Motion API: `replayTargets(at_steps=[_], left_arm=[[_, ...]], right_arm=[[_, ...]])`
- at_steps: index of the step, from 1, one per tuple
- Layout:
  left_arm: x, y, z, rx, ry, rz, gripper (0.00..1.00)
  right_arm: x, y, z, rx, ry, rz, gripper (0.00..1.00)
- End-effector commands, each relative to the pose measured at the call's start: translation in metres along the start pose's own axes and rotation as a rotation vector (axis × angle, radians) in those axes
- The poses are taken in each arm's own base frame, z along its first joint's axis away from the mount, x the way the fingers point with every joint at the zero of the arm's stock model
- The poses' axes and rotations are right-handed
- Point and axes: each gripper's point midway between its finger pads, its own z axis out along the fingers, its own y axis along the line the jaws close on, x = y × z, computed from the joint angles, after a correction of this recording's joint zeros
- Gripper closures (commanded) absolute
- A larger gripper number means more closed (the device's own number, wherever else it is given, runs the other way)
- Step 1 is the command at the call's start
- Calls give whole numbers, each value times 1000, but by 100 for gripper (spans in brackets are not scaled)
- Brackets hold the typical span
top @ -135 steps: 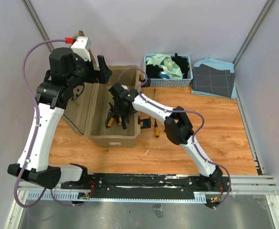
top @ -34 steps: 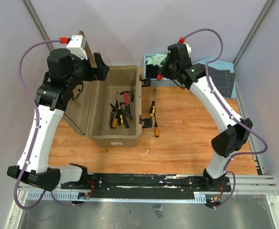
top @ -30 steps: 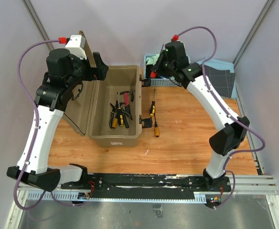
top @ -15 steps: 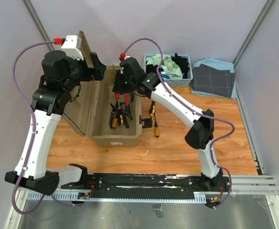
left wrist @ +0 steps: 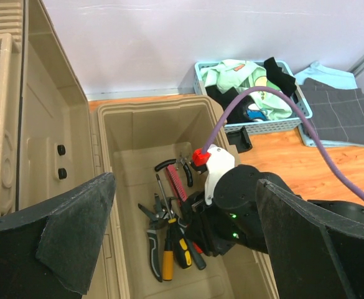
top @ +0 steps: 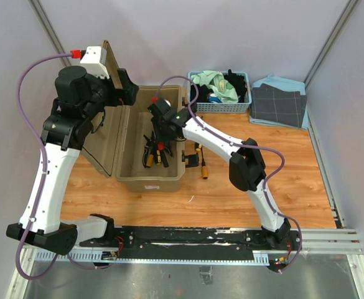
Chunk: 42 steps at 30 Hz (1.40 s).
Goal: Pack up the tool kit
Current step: Place the screwdriver in the toolbox.
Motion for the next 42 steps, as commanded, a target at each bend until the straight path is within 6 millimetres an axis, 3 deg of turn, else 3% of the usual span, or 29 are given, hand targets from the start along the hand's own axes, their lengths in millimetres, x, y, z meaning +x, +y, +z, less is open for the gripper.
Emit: replayTargets(at_steps=[1, 9, 18, 28, 31, 35, 38, 40, 42], left_arm=[[-8, 3, -1, -10, -33, 11, 1], [-8, 2, -2, -6, -34, 8, 1], [-9, 2, -5, -5, -38, 6, 1], [-7, 3, -7, -7, -38, 6, 1], [-7, 4, -7, -10, -37, 8, 1], [-7, 4, -7, -11, -36, 13, 1], [-6, 5, -6, -12, -34, 12, 1], [-5, 3, -4, -6, -29, 9, 1], [-3, 2, -2, 1, -24, 4, 1]], right_arm=[[23, -10, 11, 69, 58, -29, 99], [37, -26, 20, 136, 106, -5, 99], [39, -24, 19, 125, 113, -14, 65], [28, -22, 10, 115, 84, -26, 56], [-7, -20, -21, 121, -26, -42, 49], [-81, -36, -97, 145, -257, -12, 33], [-127, -84, -171, 215, -439, 64, 27], [-134, -127, -196, 274, -487, 122, 27], [-128, -165, -207, 312, -491, 182, 26]])
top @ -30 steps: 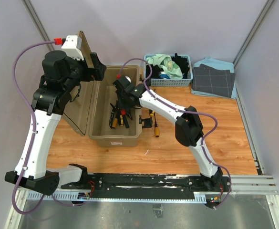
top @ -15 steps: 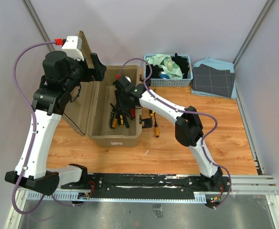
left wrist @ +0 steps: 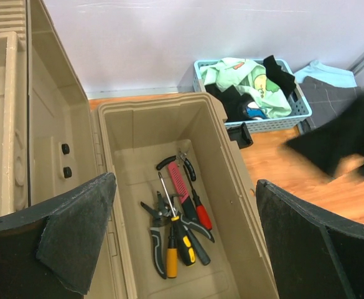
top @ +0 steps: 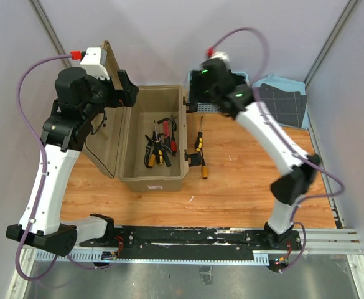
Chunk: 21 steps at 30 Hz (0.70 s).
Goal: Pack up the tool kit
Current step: Place the screwdriver in the toolbox, then pick up the screwdriver from the center of the board.
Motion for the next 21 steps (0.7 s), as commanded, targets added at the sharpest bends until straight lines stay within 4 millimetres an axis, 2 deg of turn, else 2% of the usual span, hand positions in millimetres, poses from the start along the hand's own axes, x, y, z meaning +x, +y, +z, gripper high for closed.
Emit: replayTargets(at_steps=[1, 3, 6, 10, 13, 18, 21], left_arm=[[-5, 1, 1, 4, -23, 3, 1], [-4, 0, 2, 9, -20, 0, 1], [-5, 0, 4, 12, -19, 0, 1], [-6, 0, 6, 11, -18, 0, 1], [-5, 1, 6, 7, -15, 4, 1], [0, 0, 9, 10, -2, 0, 1], [2, -2, 12, 21, 6, -9, 1]], right_arm=[[-42, -115, -45, 204, -125, 117, 26], [-29, -140, -47, 239, -94, 132, 26], [11, -159, -41, 280, 11, 116, 25], [86, -164, -35, 282, 226, 143, 26], [127, -168, -45, 300, 293, 179, 27], [155, -177, -65, 313, 291, 205, 28], [172, -177, -68, 308, 322, 213, 28]])
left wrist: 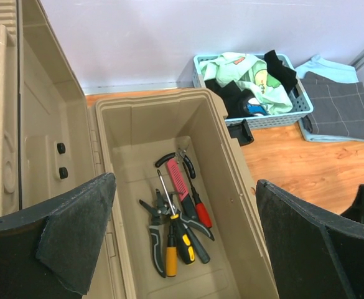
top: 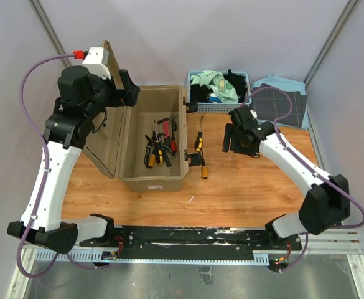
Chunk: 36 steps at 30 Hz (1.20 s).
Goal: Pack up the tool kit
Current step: Pick up the screwdriver from the center of the board.
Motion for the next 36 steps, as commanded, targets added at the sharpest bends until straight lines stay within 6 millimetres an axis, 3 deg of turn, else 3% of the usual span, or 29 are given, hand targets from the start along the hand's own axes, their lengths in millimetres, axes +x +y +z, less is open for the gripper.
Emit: replayTargets(at_steps=[1, 9, 14, 27, 36], left_arm=[[-5, -3, 6, 23, -15, -9, 1], [-7, -5, 6, 31, -18, -9, 1], [-6, -4, 3, 24, -19, -7, 1], [-7, -3, 0, 22, -27, -8, 1], [-7, -2, 0, 15, -27, -6, 1]], right_arm=[[9, 6, -11, -50, -27, 42, 29], [56, 50, 26, -185, 104, 2, 29], [71, 73, 33, -226, 135, -56, 30], [86, 96, 59, -205, 204, -155, 31], [95, 92, 73, -150, 261, -172, 40]])
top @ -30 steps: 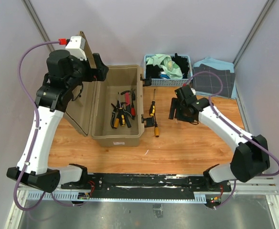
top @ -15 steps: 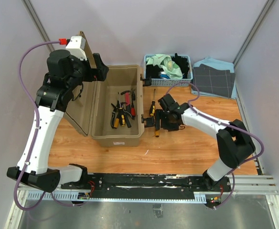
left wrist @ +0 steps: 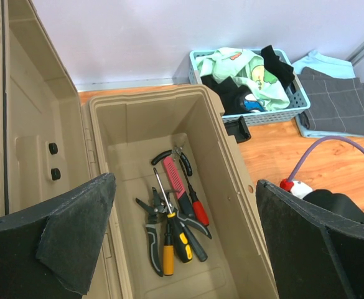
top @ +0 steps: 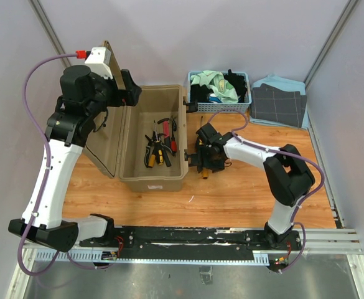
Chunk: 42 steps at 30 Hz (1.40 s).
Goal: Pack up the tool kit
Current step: Pick up the screwdriver from the center of the board, then place the screwdriver in the toolbox.
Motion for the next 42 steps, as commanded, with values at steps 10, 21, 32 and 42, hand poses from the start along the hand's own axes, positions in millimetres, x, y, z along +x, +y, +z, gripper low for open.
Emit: replayTargets(at_steps=[10, 21, 32, 42], left_arm=[[-12, -1, -4, 3, -46, -3, 1], [-12, 0, -4, 1, -46, -2, 1], [-11, -1, 3, 9, -39, -3, 1], [-14, -1, 1, 4, -51, -1, 1]], right_arm=[[8, -13, 3, 102, 62, -37, 71], [-1, -30, -32, 115, 0, 9, 99], [-48, -71, -138, 134, -250, 88, 99], [-142, -2, -226, -121, -524, 26, 99]])
